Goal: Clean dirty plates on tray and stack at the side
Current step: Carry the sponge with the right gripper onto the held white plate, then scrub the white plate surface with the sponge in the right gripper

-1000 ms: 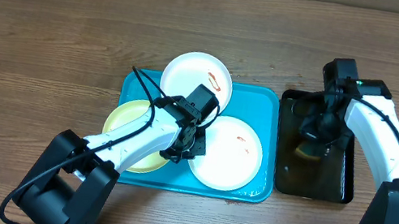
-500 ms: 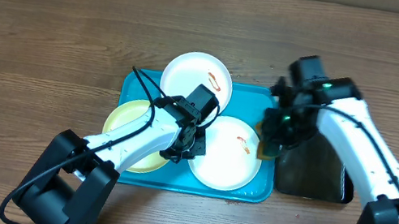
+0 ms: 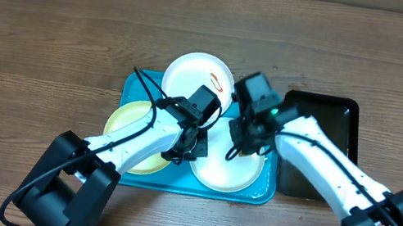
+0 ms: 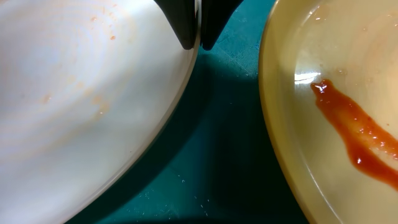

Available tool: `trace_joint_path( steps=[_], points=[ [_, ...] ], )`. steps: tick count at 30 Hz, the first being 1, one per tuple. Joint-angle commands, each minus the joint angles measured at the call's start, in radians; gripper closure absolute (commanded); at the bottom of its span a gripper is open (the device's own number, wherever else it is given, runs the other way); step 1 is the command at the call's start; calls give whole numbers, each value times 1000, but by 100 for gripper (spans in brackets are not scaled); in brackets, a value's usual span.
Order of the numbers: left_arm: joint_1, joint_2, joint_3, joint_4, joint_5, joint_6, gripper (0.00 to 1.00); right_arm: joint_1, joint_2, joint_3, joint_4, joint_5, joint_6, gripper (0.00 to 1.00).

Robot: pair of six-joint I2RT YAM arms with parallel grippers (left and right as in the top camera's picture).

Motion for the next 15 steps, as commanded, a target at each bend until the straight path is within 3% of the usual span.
trace_joint_path(
  steps=[1,6,9,11,12,14,15],
  points=[
    [5,10,10,-4,-2,19,96,3,-21,-75,67,119,7,96],
    [5,10,10,-4,-2,19,96,0,-21,-147,157,122,7,96],
    [5,10,10,-4,-2,19,96,1,-21,-164,179,106,7,83],
    [5,10,10,-4,-2,19,96,1,-21,-168,182,105,7,81],
    [5,10,10,-4,-2,19,96,1,-21,-168,182,105,7,82],
    [5,10,10,-4,-2,19,95,1,-21,-168,179,105,7,96],
    [5,10,10,-4,-2,19,95,1,-21,-168,178,105,7,96]
  ],
)
